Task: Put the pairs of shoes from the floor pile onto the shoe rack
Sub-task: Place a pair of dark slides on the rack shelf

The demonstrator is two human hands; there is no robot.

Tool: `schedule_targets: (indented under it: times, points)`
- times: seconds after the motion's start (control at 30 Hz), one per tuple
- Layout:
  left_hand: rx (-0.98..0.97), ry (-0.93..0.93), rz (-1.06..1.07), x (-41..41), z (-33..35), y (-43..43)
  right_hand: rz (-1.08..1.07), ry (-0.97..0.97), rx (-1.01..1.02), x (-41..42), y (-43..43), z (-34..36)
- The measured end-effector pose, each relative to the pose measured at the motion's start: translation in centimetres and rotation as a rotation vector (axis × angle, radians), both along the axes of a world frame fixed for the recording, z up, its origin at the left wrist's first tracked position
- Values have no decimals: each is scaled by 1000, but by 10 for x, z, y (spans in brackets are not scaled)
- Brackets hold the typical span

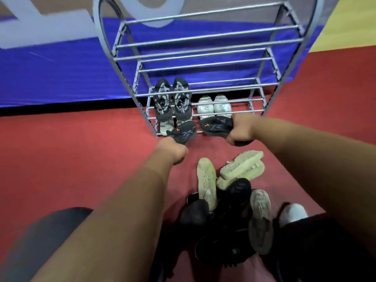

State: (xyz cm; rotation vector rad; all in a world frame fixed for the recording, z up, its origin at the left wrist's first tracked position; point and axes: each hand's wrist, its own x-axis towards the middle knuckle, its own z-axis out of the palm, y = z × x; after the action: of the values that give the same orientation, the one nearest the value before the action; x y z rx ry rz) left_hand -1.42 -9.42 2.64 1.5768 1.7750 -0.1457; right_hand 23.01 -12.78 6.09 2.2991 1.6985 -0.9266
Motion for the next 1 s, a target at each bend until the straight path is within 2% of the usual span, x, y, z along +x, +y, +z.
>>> schedule_targets:
  times: [0.17, 0.33, 0.4, 0.6, 0.73, 0.83, 0.93, 1.0]
  points:
    - [90, -10, -154, 48, 36, 24, -37, -85, 93, 31, -9, 26]
    - [183, 221, -355, 97, 12, 66, -130, -54, 123, 65, 24, -1]
    - [221, 247, -359, 111, -10, 82, -200, -8, 194, 71, 36, -23]
    - [343, 168, -273, 140, -59, 122, -441, 134, 384, 74, 79, -99]
    - [313, 139, -221, 157, -83, 149, -433, 91, 394, 79, 112, -121]
    - [343, 116, -287, 164, -102, 162, -393, 45, 401, 80, 128, -131]
    - [377, 228, -386, 170, -120, 172, -372, 36, 377, 81, 135, -141]
    - [356, 262, -348, 176, -122, 172, -386, 47, 418, 81, 138, -150]
